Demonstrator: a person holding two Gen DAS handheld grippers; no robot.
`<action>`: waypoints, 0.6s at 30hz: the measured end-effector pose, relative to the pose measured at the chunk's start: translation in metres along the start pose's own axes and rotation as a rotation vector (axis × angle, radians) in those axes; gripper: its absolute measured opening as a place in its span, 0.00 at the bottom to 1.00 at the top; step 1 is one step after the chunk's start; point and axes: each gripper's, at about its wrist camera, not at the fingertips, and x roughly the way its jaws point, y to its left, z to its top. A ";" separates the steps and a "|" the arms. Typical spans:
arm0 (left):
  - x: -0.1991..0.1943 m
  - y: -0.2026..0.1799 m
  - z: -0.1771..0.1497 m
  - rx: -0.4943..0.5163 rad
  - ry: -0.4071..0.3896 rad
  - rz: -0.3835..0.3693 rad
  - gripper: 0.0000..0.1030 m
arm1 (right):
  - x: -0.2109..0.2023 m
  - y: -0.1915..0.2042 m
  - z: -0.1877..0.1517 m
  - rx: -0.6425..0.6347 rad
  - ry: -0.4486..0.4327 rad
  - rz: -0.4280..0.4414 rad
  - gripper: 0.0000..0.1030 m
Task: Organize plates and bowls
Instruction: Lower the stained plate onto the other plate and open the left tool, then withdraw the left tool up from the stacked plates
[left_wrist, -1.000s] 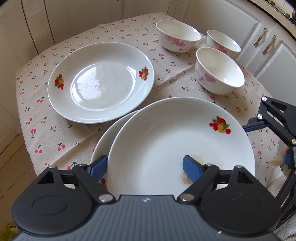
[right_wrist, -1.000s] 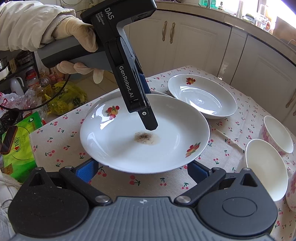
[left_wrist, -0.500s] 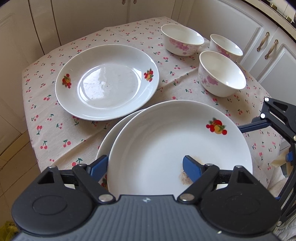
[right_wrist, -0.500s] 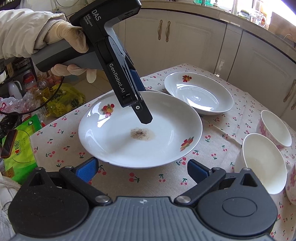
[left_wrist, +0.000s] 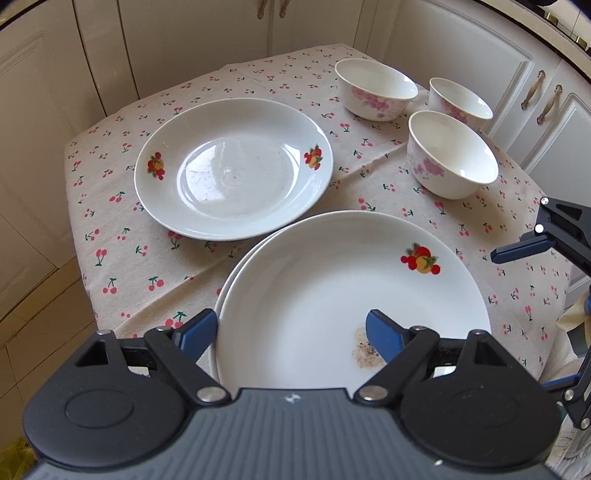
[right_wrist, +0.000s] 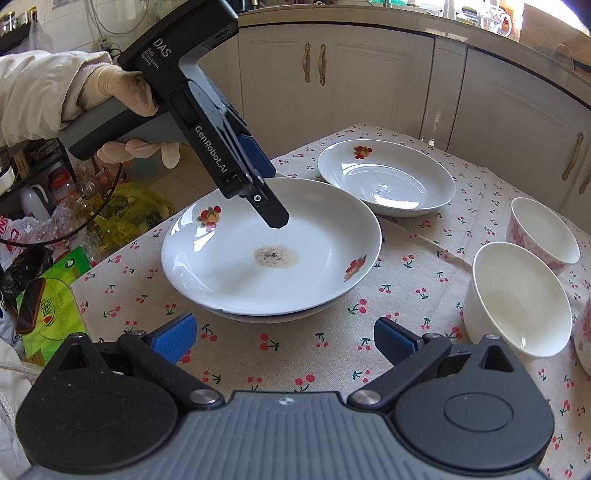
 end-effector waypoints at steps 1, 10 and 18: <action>0.000 0.000 -0.001 0.002 -0.003 0.007 0.85 | -0.002 -0.001 0.000 0.013 -0.009 -0.003 1.00; -0.014 0.001 -0.012 -0.029 -0.068 0.002 0.86 | -0.014 -0.009 -0.005 0.094 -0.037 -0.041 1.00; -0.041 -0.010 -0.020 -0.056 -0.180 -0.003 0.88 | -0.024 -0.008 -0.002 0.105 -0.077 -0.096 1.00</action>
